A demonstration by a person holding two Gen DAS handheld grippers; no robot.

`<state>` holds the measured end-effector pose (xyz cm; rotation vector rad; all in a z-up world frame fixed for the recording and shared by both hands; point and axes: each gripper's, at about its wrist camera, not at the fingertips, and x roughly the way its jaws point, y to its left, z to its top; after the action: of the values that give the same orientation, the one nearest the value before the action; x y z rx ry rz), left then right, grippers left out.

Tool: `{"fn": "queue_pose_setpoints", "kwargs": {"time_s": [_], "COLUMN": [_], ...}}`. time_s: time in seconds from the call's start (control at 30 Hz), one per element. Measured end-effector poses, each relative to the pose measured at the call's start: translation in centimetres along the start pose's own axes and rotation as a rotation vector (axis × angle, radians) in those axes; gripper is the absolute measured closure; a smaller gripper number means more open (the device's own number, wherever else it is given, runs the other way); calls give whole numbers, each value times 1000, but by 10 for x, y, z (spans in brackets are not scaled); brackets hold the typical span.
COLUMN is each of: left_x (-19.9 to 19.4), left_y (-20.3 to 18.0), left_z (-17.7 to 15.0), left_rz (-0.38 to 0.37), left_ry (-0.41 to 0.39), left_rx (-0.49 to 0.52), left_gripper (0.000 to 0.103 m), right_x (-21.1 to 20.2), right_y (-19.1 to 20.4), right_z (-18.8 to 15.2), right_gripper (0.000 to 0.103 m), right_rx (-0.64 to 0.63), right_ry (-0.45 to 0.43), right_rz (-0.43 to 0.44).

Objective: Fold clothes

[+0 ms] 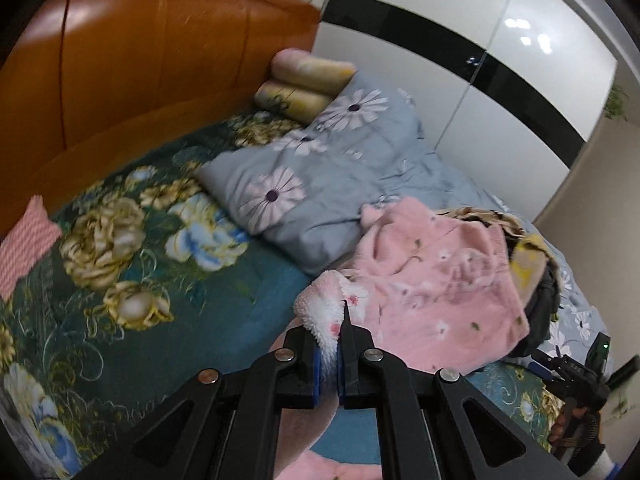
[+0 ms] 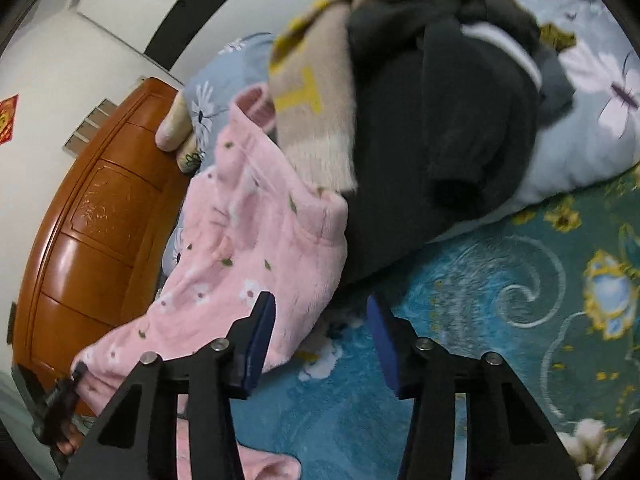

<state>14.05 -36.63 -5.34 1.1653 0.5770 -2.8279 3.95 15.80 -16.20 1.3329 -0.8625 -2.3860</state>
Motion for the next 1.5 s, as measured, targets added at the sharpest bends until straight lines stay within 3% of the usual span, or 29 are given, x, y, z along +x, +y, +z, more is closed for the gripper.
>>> {"fn": "queue_pose_setpoints", "kwargs": {"time_s": [0.27, 0.4, 0.5, 0.6, 0.87, 1.03, 1.2, 1.3, 1.4, 1.5], "left_x": [15, 14, 11, 2, -31, -29, -15, 2, 27, 59], "left_y": [22, 26, 22, 10, -68, -148, -234, -284, -325, -359], "left_z": [0, -1, -2, -2, -4, -23, -61, -91, -120, -152], "left_rz": [8, 2, -1, -23, -184, -340, -477, -520, -564, -553], "left_ry": [44, 48, 53, 45, 20, 78, 202, 284, 398, 515], "left_rx": [-29, -29, -18, 6, 122, 230, 367, 450, 483, 489], "left_gripper": [97, 97, 97, 97, 97, 97, 96, 96, 96, 96], "right_x": [46, 54, 47, 26, -98, -213, -332, -411, -456, -463], "right_y": [6, 0, -1, 3, -10, -51, -94, -138, -183, -222], "right_z": [32, 38, 39, 40, 53, 51, 17, -16, -54, -86], "right_gripper": [61, 82, 91, 92, 93, 93, 93, 93, 93, 93], "right_rx": [34, 93, 117, 102, 55, 48, 62, 115, 189, 274], "right_ry": [7, 17, 10, -19, -213, -369, -546, -657, -693, -656], "right_rz": [-31, -28, 3, 37, 163, 159, 94, -5, -137, -226]}}
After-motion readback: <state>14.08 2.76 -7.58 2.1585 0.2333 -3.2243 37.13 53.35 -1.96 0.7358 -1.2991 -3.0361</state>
